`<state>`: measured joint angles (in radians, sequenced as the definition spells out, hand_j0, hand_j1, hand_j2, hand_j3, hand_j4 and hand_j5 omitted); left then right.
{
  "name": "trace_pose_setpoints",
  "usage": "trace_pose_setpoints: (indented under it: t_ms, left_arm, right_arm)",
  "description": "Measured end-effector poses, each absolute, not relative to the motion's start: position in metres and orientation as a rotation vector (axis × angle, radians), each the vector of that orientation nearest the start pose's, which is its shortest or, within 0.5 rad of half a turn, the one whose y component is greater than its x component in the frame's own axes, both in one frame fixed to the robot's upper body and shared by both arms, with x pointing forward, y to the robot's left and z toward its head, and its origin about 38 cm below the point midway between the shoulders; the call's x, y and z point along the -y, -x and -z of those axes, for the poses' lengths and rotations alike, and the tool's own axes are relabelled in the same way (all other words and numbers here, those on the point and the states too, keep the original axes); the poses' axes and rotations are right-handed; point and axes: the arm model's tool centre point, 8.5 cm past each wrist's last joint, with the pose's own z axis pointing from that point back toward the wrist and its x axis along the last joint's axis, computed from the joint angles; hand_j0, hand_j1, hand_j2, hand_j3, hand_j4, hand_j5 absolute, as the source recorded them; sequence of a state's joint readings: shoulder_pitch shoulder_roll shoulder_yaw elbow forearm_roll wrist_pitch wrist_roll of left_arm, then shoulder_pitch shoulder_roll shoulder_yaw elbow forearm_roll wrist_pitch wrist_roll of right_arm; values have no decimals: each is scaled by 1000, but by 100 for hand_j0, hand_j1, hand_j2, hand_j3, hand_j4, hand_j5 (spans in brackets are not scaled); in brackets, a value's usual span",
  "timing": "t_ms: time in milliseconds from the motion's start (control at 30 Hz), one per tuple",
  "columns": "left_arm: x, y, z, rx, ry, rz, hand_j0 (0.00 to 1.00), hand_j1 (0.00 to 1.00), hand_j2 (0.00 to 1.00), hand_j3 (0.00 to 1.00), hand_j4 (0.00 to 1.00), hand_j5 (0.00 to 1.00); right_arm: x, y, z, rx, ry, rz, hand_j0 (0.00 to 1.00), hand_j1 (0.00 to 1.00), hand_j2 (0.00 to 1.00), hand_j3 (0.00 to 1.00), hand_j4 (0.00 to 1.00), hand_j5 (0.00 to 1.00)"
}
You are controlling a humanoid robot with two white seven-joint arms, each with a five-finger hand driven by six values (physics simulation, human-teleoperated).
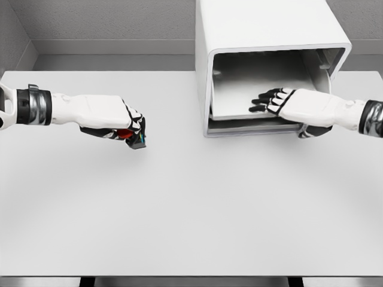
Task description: Slide open multi-storey tabletop storage cabinets and put open load switch and slide close multi-storey tabletop storage cabinets
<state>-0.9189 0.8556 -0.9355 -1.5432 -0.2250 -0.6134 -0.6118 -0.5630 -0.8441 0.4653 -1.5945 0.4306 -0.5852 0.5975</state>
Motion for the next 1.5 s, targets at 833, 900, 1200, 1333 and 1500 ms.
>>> trace_pose_setpoints:
  t_ms: [833, 900, 1200, 1333, 1500]
  left_arm:
    - [-223, -407, -311, -1905, 220, -2826, 38, 38, 38, 38, 38, 38]
    - [-219, -406, -323, -1920, 221, -2790, 39, 39, 39, 39, 39, 39]
    - [-205, -405, -363, -2008, 222, -2651, 39, 39, 39, 39, 39, 39]
    - [-194, -405, -375, -2022, 220, -2597, 38, 38, 38, 38, 38, 38]
    - [-176, -404, -398, -2022, 238, -2509, 39, 39, 39, 39, 39, 39]
  right_arm:
    - [330, -378, -252, 1349, 568, -2211, 100, 100, 100, 100, 100, 100]
    - [331, -376, -255, 1349, 578, -2219, 100, 100, 100, 100, 100, 100]
    - [335, -372, -263, 1366, 585, -2213, 100, 100, 100, 100, 100, 100]
    - [334, -371, -270, 1437, 536, -2165, 100, 100, 100, 100, 100, 100]
    - [335, -368, -277, 1501, 493, -2111, 100, 100, 100, 100, 100, 100]
